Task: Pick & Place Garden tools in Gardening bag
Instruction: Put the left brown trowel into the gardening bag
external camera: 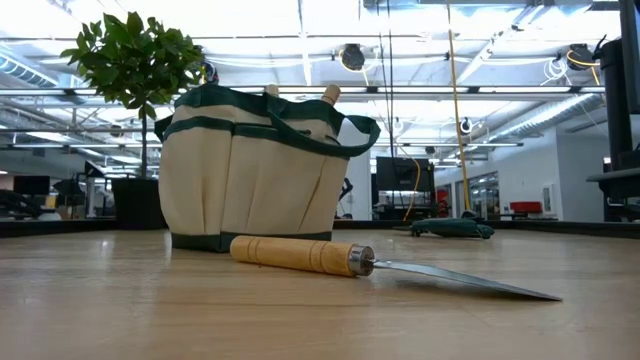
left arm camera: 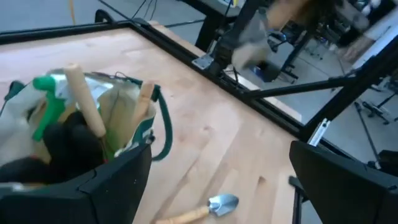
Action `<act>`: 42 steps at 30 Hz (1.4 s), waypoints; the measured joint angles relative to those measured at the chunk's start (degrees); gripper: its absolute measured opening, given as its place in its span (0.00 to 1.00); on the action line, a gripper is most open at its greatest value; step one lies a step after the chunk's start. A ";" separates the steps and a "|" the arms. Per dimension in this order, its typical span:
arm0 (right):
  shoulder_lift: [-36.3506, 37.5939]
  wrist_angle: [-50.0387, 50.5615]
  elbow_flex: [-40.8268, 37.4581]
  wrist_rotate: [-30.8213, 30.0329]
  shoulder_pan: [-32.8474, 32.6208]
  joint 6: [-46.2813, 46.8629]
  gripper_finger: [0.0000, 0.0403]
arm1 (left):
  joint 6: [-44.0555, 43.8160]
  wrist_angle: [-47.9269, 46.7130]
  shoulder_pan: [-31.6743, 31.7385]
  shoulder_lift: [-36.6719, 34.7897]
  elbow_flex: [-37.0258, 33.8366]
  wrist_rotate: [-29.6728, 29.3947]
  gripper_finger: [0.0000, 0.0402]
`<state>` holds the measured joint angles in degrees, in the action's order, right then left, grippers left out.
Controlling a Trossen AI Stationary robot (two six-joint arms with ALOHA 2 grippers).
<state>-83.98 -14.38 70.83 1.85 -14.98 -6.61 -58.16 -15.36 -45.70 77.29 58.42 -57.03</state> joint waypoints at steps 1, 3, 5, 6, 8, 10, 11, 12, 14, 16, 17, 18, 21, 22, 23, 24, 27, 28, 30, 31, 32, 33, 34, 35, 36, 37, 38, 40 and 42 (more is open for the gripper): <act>-0.06 -1.15 0.00 -0.01 0.67 0.01 0.14 | -1.04 -0.81 -0.64 0.01 -0.03 -0.17 0.97; -0.12 -3.76 0.00 -0.07 1.84 0.01 0.14 | -3.56 -3.04 -1.59 -0.03 -0.01 -0.05 0.97; -0.07 -6.67 0.00 -0.09 2.90 0.02 0.14 | -6.03 -6.06 -2.14 -0.01 -0.01 0.03 0.97; -0.05 -8.14 0.00 -0.07 3.42 0.02 0.14 | -7.36 -7.52 -2.44 -0.02 -0.01 -0.07 0.97; -0.31 -10.57 0.00 -0.04 4.38 0.01 0.14 | -10.38 -10.71 -2.70 -0.12 -0.01 -0.11 0.97; -1.45 -13.71 0.04 -0.02 5.48 0.02 0.14 | -13.33 -13.68 -2.82 -0.11 -0.01 -0.04 0.97; -1.92 -14.48 0.02 0.00 5.85 0.02 0.14 | -14.44 -14.90 -2.82 -0.10 -0.01 0.01 0.97; -2.38 -15.58 0.00 -0.07 6.15 0.21 0.14 | -15.39 -15.91 -2.80 -0.12 -0.01 0.00 0.97; -3.66 -18.56 0.00 -0.01 6.97 1.48 0.14 | -16.51 -17.45 -2.72 -0.12 -0.01 -0.02 0.97; -4.49 -19.83 0.04 0.57 7.78 3.11 0.14 | -17.30 -18.72 -2.77 -0.12 -0.01 0.32 0.97; -4.98 -20.15 0.04 1.40 8.14 3.72 0.14 | -17.50 -19.21 -2.77 -0.12 -0.01 0.65 0.97; -5.54 -20.79 0.04 1.66 8.53 4.28 0.14 | -17.70 -19.68 -2.79 -0.12 -0.01 1.21 0.97; -6.06 -21.38 0.02 1.49 9.38 4.67 0.14 | -18.40 -21.10 -2.77 -0.12 -0.01 1.69 0.97; -6.04 -21.63 0.02 1.44 9.59 4.68 0.14 | -18.95 -21.91 -2.77 -0.12 -0.01 1.59 0.97; -5.97 -21.94 0.02 1.44 9.86 4.66 0.14 | -19.25 -22.82 -2.74 -0.24 -0.01 1.57 0.97; -5.95 -22.00 0.02 1.46 10.08 4.63 0.14 | -19.64 -23.73 -2.74 -0.48 -0.01 1.63 0.97; -5.99 -21.79 0.02 1.49 10.48 4.61 0.14 | -20.34 -25.90 -2.72 -1.91 -0.01 1.43 0.97; -6.00 -21.79 0.02 1.49 10.52 4.61 0.14 | -20.24 -26.66 -2.70 -2.46 -0.01 1.49 0.97; -5.99 -21.90 0.02 1.49 10.66 4.57 0.14 | -19.61 -27.89 -2.50 -3.69 -0.03 1.57 0.97; -5.97 -21.93 0.02 1.52 10.68 4.57 0.14 | -18.96 -27.85 -2.24 -4.43 -0.17 1.69 0.97; -5.97 -21.90 0.02 1.58 10.68 4.59 0.14 | -18.27 -27.63 -1.98 -5.21 -0.53 1.93 0.97; -5.97 -21.82 0.02 1.64 10.68 4.57 0.14 | -17.64 -27.24 -1.72 -5.93 -1.08 2.43 0.97; -6.00 -21.79 0.02 1.64 10.68 4.53 0.14 | -16.84 -26.02 -1.40 -6.57 -1.92 3.07 0.97; -6.00 -21.81 0.02 1.66 10.71 4.46 0.14 | -15.67 -23.71 -0.99 -7.14 -3.05 3.71 0.97; -5.97 -21.82 0.02 1.66 10.81 4.44 0.14 | -14.08 -20.22 -0.59 -7.67 -4.58 4.74 0.97; -5.97 -21.83 0.02 1.68 10.90 4.44 0.14 | -12.43 -16.34 -0.15 -8.27 -6.40 6.09 0.97; -5.97 -21.83 0.02 1.68 11.01 4.45 0.14 | -10.37 -11.85 0.28 -8.75 -8.61 7.44 0.97; -5.97 -21.82 0.02 1.85 11.26 4.44 0.14 | -6.11 -1.99 1.38 -9.42 -12.86 10.33 0.97; -5.97 -21.82 0.02 2.91 11.70 4.52 0.14 | -2.55 6.24 2.50 -10.35 -16.90 12.24 0.97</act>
<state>-89.95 -36.19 70.85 4.76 -3.28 -2.10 -60.71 -9.12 -43.20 66.94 41.52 -44.79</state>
